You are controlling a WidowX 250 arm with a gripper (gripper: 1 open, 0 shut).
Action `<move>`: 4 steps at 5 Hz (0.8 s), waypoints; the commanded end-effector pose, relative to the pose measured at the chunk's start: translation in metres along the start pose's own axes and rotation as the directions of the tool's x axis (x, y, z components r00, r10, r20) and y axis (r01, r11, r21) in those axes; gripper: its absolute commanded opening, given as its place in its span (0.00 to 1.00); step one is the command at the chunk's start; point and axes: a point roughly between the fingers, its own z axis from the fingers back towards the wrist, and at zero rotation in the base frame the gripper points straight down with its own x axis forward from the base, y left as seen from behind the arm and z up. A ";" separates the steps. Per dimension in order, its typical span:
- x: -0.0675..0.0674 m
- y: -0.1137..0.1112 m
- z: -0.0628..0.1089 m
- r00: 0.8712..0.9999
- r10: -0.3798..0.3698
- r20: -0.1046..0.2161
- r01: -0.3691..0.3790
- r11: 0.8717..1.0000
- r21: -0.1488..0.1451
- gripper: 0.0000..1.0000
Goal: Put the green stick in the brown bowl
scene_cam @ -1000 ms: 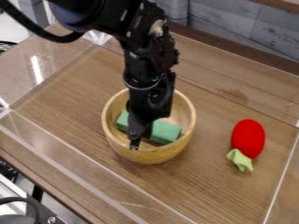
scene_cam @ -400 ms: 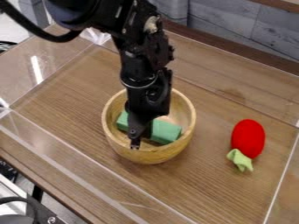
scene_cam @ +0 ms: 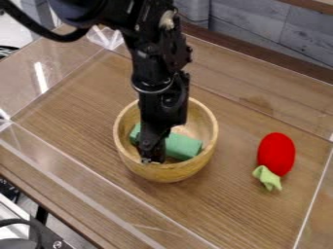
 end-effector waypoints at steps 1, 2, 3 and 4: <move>0.003 0.013 0.019 0.999 0.024 0.024 -0.025 0.999 0.048 1.00; 0.003 0.016 0.028 0.999 0.044 0.027 -0.046 0.998 0.051 1.00; 0.004 0.019 0.036 0.998 0.062 0.029 -0.064 0.996 0.057 1.00; 0.007 0.021 0.044 0.996 0.078 0.033 -0.080 0.995 0.063 1.00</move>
